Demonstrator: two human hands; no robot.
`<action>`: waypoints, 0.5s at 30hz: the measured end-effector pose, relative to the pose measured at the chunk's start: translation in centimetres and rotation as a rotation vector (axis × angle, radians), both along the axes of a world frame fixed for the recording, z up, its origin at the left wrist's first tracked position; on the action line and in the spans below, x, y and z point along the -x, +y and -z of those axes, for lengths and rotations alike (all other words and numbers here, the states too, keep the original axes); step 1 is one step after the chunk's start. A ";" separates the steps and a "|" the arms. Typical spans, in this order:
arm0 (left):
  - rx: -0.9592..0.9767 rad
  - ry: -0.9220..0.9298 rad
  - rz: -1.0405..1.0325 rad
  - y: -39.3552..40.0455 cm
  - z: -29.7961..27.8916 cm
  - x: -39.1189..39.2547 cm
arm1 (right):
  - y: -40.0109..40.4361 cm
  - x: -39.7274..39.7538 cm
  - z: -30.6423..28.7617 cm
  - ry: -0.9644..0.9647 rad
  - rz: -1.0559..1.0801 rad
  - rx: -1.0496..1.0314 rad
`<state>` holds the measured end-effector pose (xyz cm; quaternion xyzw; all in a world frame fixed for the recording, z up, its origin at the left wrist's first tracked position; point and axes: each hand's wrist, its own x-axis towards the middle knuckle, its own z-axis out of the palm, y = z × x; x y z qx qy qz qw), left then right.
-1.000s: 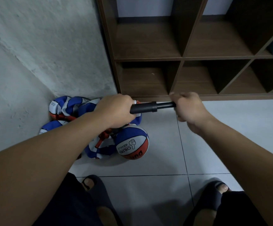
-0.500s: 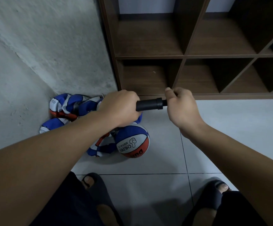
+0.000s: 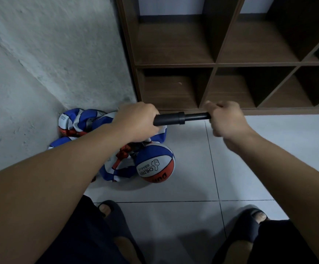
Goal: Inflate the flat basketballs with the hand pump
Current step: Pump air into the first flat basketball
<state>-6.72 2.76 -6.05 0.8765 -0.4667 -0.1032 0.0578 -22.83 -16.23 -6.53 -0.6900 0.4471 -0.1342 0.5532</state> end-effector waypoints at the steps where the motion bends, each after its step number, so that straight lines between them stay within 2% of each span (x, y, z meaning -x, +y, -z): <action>1: -0.016 -0.006 -0.017 0.3 0.0 -0.6 | -0.9 0.2 0.0 0.004 0.047 -0.009; 6: -0.050 -0.045 -0.004 0.8 0.6 -1.0 | -0.1 0.6 1.6 0.063 0.108 0.049; 10: -0.033 -0.136 0.042 -0.2 0.4 0.6 | 2.8 0.4 2.4 0.024 0.043 0.058; 15: 0.015 -0.135 0.034 -0.7 0.7 2.6 | 4.4 0.0 1.6 -0.005 -0.029 0.082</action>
